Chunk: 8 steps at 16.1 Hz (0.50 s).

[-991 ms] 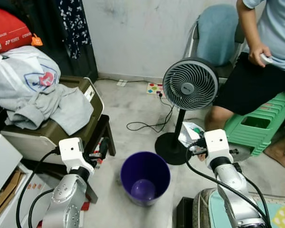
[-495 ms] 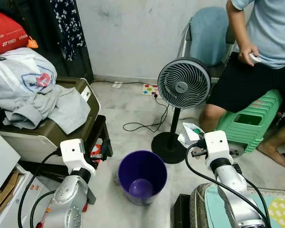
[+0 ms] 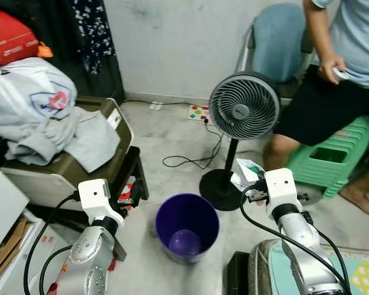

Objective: Clean up the room

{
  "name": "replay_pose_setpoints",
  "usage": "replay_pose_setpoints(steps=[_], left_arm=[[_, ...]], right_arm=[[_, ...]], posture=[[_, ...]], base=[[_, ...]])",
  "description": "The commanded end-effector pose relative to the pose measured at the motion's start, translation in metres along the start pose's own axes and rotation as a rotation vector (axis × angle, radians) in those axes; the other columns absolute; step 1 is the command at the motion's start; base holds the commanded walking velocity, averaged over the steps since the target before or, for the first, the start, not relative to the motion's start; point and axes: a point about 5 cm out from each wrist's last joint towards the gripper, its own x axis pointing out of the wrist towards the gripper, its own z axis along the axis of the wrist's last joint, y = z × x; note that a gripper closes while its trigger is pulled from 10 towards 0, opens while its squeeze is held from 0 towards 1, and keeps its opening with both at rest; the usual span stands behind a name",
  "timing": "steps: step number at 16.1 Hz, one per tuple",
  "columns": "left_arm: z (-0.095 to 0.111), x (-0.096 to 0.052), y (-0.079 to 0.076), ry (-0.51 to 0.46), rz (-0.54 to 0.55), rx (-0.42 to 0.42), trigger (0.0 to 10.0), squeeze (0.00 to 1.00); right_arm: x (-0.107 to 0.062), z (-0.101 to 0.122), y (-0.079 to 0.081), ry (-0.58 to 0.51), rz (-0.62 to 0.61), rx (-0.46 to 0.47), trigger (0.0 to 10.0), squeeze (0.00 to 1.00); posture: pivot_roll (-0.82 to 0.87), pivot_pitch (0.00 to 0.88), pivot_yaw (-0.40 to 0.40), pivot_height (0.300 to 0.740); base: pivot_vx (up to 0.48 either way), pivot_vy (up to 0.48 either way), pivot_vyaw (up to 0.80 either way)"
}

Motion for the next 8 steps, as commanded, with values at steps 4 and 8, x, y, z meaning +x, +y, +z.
replay_pose_setpoints(steps=[4,8], left_arm=[[0.0019,-0.0012,0.0025,-0.002,0.010,0.009,10.0,0.00],[0.0018,-0.0013,0.0021,-0.001,0.008,0.010,10.0,0.00]], right_arm=[[-0.0017,0.0014,-0.0057,-0.009,-0.039,0.027,10.0,0.00],[-0.0014,0.0014,-0.0051,-0.007,-0.038,0.026,10.0,0.00]], posture=[[-0.06,0.000,0.024,0.740],[-0.06,0.000,0.022,0.740]], base=[[0.000,0.194,0.00],[0.000,0.296,0.00]])
